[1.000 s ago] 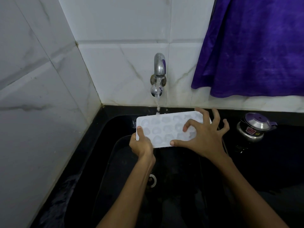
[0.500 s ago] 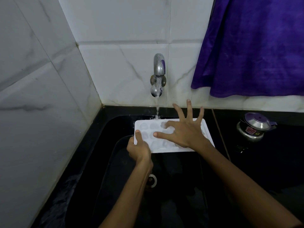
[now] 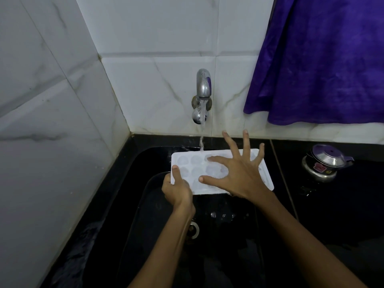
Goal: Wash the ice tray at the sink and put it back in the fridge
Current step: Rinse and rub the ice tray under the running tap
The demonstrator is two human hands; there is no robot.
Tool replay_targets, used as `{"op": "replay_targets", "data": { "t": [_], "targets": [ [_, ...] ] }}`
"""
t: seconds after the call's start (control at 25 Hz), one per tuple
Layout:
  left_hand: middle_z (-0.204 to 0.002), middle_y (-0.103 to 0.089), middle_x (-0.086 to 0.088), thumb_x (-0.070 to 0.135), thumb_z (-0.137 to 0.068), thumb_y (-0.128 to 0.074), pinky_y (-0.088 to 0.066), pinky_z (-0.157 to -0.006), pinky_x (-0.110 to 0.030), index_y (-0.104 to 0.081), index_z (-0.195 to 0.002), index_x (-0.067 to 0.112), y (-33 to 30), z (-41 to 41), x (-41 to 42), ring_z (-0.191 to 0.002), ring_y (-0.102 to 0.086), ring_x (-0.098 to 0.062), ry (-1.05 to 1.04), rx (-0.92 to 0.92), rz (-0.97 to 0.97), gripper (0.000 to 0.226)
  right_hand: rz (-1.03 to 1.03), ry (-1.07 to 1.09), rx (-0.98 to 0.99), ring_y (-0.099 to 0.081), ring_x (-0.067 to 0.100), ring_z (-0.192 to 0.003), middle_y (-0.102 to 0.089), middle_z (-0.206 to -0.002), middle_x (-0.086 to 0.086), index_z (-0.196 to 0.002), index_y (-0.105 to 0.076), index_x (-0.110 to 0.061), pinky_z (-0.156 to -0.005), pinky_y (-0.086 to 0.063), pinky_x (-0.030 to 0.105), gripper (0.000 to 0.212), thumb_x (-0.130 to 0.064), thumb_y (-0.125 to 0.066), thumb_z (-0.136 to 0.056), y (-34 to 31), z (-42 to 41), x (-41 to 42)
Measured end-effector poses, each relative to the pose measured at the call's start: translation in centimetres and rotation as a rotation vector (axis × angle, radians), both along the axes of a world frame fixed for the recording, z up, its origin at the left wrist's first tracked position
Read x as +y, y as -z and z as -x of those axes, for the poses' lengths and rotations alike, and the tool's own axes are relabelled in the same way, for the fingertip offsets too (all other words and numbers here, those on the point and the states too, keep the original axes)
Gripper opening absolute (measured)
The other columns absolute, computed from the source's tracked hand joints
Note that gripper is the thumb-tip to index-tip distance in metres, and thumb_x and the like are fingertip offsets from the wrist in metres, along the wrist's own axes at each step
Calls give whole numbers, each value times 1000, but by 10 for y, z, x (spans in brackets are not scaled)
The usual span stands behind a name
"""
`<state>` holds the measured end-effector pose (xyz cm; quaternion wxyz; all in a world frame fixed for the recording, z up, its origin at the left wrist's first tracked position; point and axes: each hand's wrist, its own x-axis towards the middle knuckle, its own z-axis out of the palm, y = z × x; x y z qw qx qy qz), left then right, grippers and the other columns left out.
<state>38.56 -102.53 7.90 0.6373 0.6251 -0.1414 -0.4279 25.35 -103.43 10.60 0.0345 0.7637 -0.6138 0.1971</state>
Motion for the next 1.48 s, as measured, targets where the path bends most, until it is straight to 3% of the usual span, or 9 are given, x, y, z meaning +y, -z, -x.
{"op": "replay_targets", "data": {
  "t": [0.12,0.36,0.52,0.68,0.84,1.04,1.16,1.32,1.48],
  "targets": [
    [-80,-66,0,41,-92,-49,-50,-55,-26,-58,-74,21,0,2,1,-73,-64,-17,9,18,2,29,11,2,39,21,28,-142,-15,-157,-7,-89,-65,-47,-103,21,61,70,-95,-28,-55,3,0,13],
    [-83,-69,-3,40,-95,-43,-51,-44,-22,-61,-79,19,0,4,3,-68,-66,-17,40,160,4,32,-8,-10,115,12,34,-141,-22,-156,0,-99,-66,-43,-103,18,65,84,-96,-23,-51,2,1,20],
    [-81,-70,-2,38,-96,-43,-52,-44,-22,-62,-81,18,-2,3,4,-65,-67,-16,63,204,34,31,-5,-11,133,13,35,-141,-18,-157,1,-100,-66,-43,-102,22,64,86,-97,-22,-50,-2,1,19],
    [-78,-69,-1,36,-96,-44,-50,-42,-20,-62,-81,18,-1,-2,3,-63,-66,-14,49,176,41,30,-40,-28,155,27,32,-138,-6,-159,-3,-104,-63,-45,-101,24,65,93,-98,-13,-46,-3,2,19],
    [-81,-69,-3,36,-96,-43,-54,-50,-27,-61,-82,18,0,-8,-5,-66,-68,-16,51,189,46,29,-23,-45,86,14,36,-142,-4,-157,-1,-95,-65,-41,-103,20,64,75,-94,-29,-55,-1,0,31],
    [-83,-70,-4,38,-96,-43,-55,-54,-31,-62,-83,19,5,-7,-5,-72,-69,-20,74,187,44,29,-121,-27,166,41,30,-132,26,-148,-8,-109,-59,-46,-98,30,62,78,-94,-26,-57,11,1,33],
    [-77,-70,-3,38,-95,-44,-55,-50,-28,-62,-80,18,6,-5,-3,-64,-68,-18,62,199,37,31,-137,-55,216,42,30,-132,24,-149,-7,-108,-57,-48,-98,29,63,79,-94,-21,-56,11,1,34],
    [-82,-69,-4,38,-96,-42,-56,-51,-29,-61,-82,18,4,-1,-1,-70,-67,-20,74,227,28,30,-133,-21,223,42,31,-131,25,-148,-6,-111,-58,-48,-96,32,62,83,-94,-19,-55,8,4,35],
    [-84,-69,-4,37,-96,-43,-55,-52,-28,-62,-83,19,3,4,1,-73,-67,-20,100,207,14,29,-116,-28,158,33,30,-137,9,-155,-8,-91,-63,-45,-100,26,62,72,-94,-25,-55,8,8,38]
  ]
}}
